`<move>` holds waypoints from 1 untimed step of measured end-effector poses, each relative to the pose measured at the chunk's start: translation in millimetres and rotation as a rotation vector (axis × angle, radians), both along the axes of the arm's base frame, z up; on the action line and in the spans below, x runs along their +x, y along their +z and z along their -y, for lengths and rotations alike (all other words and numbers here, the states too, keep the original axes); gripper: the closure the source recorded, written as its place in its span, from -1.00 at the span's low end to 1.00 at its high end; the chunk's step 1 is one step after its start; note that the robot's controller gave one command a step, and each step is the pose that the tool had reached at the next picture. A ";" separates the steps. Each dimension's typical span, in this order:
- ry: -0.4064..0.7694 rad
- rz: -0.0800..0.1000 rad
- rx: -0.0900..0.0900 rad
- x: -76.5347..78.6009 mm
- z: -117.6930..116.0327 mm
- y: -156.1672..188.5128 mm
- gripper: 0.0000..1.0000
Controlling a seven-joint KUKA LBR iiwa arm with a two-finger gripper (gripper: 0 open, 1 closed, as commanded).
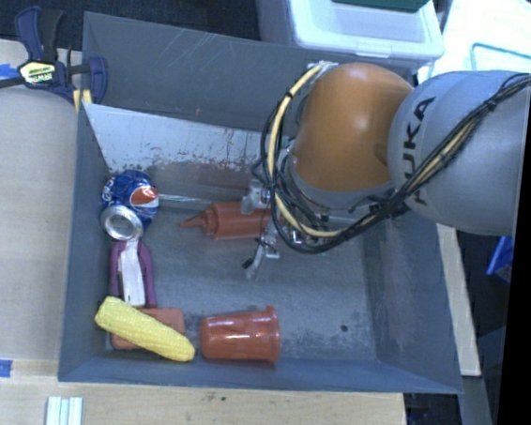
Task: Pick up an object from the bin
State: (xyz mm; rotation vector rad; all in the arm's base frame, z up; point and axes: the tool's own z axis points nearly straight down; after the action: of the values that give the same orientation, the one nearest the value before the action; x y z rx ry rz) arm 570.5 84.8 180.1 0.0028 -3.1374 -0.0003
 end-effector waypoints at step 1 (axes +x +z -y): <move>-0.003 0.008 0.001 1.9 0.5 3.9 -1.00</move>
Offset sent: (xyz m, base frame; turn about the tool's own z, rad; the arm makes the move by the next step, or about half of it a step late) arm 0.0543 -0.0147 -0.1101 0.0870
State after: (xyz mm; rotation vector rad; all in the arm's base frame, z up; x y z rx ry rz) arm 572.4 84.4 184.0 -0.0013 -3.1451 -0.0012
